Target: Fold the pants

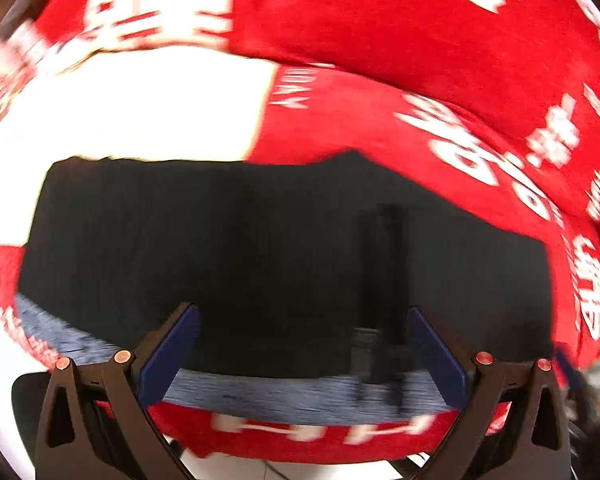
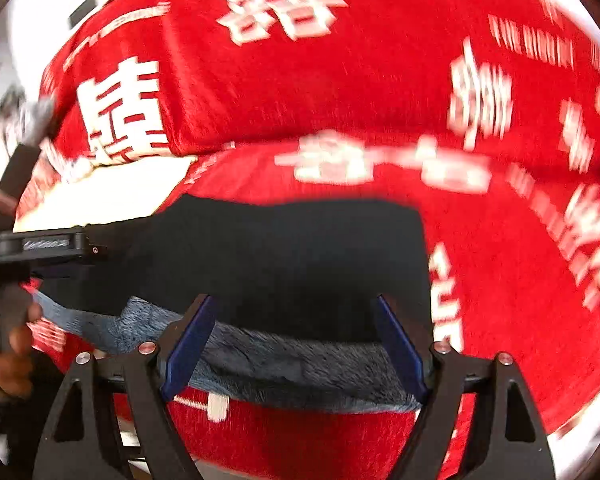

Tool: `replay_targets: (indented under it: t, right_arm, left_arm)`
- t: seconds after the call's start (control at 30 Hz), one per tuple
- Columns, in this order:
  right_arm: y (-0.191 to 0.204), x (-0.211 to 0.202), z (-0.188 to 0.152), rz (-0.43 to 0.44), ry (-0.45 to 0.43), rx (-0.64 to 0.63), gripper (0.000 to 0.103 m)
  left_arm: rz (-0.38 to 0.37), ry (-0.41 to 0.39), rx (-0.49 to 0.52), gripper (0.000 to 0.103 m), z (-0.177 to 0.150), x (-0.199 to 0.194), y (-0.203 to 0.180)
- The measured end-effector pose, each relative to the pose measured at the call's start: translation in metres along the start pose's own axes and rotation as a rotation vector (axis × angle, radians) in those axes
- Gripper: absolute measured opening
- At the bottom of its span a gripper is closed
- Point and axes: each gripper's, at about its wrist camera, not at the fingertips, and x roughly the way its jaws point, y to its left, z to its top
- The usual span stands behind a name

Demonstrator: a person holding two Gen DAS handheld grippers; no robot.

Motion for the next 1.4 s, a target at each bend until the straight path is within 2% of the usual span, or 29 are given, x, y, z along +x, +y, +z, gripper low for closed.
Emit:
replay_targets:
  t: [0.07,0.13,0.23,0.33,0.4,0.5,0.63,0.77,0.8,0.87,0.97,1.07,1.17,1.23,1.33,1.4]
  right_arm:
    - [-0.027,0.020,-0.012,0.086,0.102,0.118,0.084]
    - [-0.036,0.019,-0.020,0.137,0.083,0.157,0.084]
    - [-0.038,0.007,-0.018,0.158,0.080,0.145,0.084]
    - [-0.045,-0.002,-0.022,0.166,0.066,0.144,0.084]
    - [-0.052,0.010,-0.024,0.183,0.116,0.139,0.084]
    - [-0.054,0.018,-0.009,0.199,0.158,0.119,0.084]
    - [-0.061,0.018,0.030,0.190,0.113,0.118,0.084]
    - [-0.075,0.065,0.072,0.191,0.181,0.125,0.084]
    - [-0.078,0.077,0.079,0.192,0.207,0.137,0.088]
    - [-0.082,0.093,0.091,0.243,0.233,0.167,0.102]
    - [-0.070,0.090,0.092,0.213,0.261,0.150,0.103]
    - [-0.063,0.067,0.071,0.191,0.241,0.107,0.103]
    - [-0.065,0.036,0.028,0.192,0.202,0.106,0.103]
    - [-0.062,0.022,-0.004,0.131,0.188,0.077,0.103]
    - [-0.060,0.024,-0.039,0.084,0.245,0.061,0.103]
    - [-0.063,0.026,-0.050,0.043,0.262,0.077,0.096]
  left_arm:
    - [-0.016,0.010,0.074,0.103,-0.004,0.003,-0.028]
    - [0.023,0.031,0.133,0.103,-0.011,0.014,-0.045]
    - [0.106,0.119,0.176,0.103,-0.021,0.044,-0.053]
    - [0.077,0.115,0.152,0.103,-0.022,0.047,-0.048]
    - [0.077,0.116,0.150,0.103,-0.021,0.049,-0.049]
    - [0.070,0.105,0.143,0.103,-0.021,0.051,-0.047]
    - [0.079,0.098,0.139,0.103,-0.023,0.052,-0.046]
    - [0.083,0.096,0.134,0.103,-0.026,0.049,-0.048]
    - [0.080,0.098,0.131,0.103,-0.026,0.049,-0.048]
    - [0.078,0.104,0.126,0.103,-0.026,0.050,-0.048]
    - [0.077,0.108,0.128,0.103,-0.025,0.051,-0.048]
    - [0.070,0.110,0.136,0.103,-0.025,0.051,-0.046]
    - [0.068,0.102,0.145,0.103,-0.025,0.052,-0.044]
    - [0.071,0.099,0.150,0.103,-0.025,0.053,-0.044]
    - [0.079,0.100,0.146,0.103,-0.025,0.051,-0.046]
    - [0.080,0.093,0.138,0.103,-0.024,0.045,-0.048]
